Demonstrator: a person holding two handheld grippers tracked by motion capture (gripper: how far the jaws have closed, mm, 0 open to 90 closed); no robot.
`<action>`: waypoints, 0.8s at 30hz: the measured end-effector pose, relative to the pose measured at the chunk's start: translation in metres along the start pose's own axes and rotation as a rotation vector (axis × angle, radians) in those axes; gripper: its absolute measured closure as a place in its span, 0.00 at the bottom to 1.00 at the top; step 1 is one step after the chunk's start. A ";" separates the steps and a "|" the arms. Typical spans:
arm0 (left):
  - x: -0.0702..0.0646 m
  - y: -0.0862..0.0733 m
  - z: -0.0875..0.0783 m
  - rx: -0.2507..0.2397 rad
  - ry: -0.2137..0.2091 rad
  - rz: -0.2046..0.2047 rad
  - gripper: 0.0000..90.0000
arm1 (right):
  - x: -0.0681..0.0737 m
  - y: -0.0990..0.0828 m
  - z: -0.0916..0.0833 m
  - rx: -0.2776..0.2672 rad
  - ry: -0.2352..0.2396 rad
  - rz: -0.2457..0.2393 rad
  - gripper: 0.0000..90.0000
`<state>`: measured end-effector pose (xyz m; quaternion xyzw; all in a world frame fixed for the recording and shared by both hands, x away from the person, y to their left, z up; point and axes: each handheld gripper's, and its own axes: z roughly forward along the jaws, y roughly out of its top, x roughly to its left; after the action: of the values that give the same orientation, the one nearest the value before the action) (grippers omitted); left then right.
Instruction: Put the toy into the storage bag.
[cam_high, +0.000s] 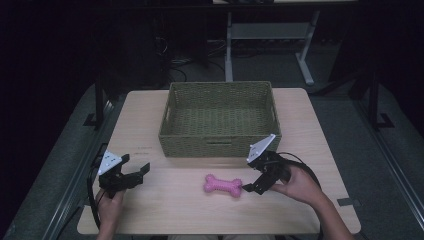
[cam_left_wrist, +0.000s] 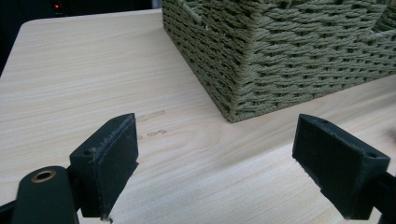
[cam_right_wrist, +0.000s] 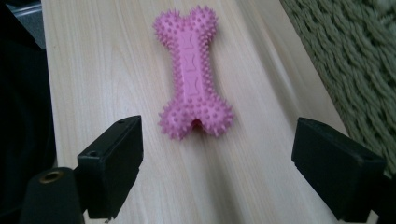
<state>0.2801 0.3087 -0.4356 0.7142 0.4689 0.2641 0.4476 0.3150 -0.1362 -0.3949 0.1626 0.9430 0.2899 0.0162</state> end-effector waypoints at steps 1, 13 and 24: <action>0.000 0.000 0.000 0.000 -0.001 0.000 0.15 | 0.001 0.003 0.001 -0.002 0.005 -0.005 0.17; 0.002 0.000 -0.001 -0.005 0.003 -0.004 0.15 | 0.005 0.033 0.020 0.035 0.047 -0.065 0.17; 0.003 0.000 -0.001 -0.006 0.001 -0.008 0.15 | 0.008 0.048 0.034 0.078 0.052 -0.089 0.17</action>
<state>0.2804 0.3117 -0.4353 0.7109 0.4712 0.2640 0.4505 0.3264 -0.0777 -0.3965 0.1134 0.9600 0.2560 -0.0019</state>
